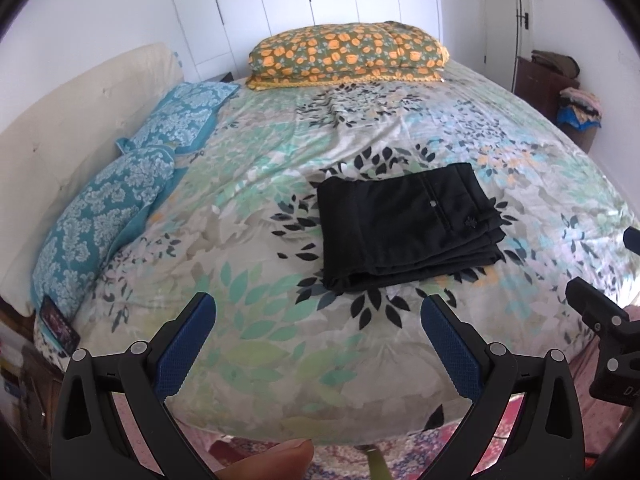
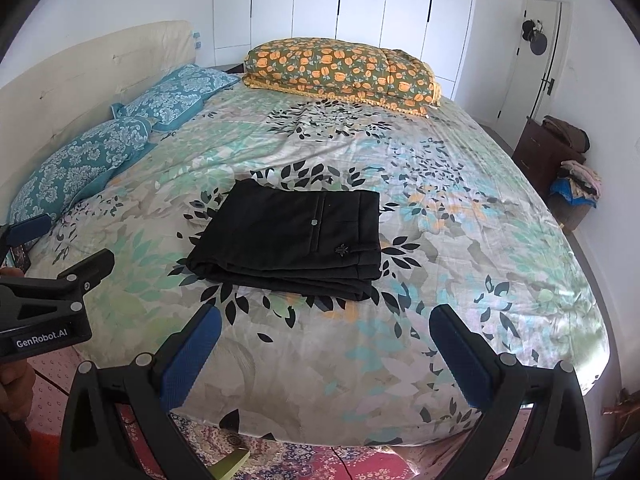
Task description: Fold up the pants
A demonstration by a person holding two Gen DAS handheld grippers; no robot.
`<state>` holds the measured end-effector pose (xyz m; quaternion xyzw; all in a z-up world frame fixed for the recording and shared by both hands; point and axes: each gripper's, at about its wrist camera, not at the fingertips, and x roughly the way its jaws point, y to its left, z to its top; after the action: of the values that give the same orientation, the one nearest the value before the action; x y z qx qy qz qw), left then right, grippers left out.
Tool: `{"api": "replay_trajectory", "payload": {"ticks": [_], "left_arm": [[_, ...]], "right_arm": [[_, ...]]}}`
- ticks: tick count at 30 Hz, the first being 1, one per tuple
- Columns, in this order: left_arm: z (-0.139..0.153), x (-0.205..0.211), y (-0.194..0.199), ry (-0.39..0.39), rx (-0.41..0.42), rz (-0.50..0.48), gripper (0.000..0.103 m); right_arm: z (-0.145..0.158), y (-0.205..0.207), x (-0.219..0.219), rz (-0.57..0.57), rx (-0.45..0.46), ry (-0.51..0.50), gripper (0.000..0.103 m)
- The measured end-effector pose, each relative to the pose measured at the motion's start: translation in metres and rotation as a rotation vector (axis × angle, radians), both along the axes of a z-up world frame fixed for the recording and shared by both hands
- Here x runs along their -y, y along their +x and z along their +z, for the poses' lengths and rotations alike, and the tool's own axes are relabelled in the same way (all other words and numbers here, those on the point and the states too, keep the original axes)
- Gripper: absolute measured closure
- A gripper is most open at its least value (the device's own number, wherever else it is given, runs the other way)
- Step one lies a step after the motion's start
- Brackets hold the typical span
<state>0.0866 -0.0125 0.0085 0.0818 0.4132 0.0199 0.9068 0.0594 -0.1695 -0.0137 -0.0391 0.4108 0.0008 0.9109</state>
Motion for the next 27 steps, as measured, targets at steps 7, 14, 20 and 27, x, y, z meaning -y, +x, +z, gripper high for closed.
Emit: {"api": "replay_trajectory", "payload": {"ticks": [7, 14, 20, 27], "left_arm": [[-0.0079, 0.0028, -0.0006, -0.085, -0.071, 0.002, 0.001], [-0.0077, 0.0048, -0.0006, -0.096, -0.072, 0.005, 0.001], [-0.0068, 0.0075, -0.0030, -0.054, -0.053, 0.001, 0.001], [-0.0095, 0.0072, -0.0025, -0.040, -0.062, 0.008, 0.001]], "right_arm": [[-0.0017, -0.0017, 0.0025, -0.018, -0.022, -0.004, 0.000], [0.0006, -0.0033, 0.0033, -0.032, -0.013, -0.021, 0.000], [0.0034, -0.0036, 0.0035, -0.041, -0.005, -0.041, 0.000], [0.0059, -0.0045, 0.0008, -0.041, 0.002, -0.048, 0.000]]}}
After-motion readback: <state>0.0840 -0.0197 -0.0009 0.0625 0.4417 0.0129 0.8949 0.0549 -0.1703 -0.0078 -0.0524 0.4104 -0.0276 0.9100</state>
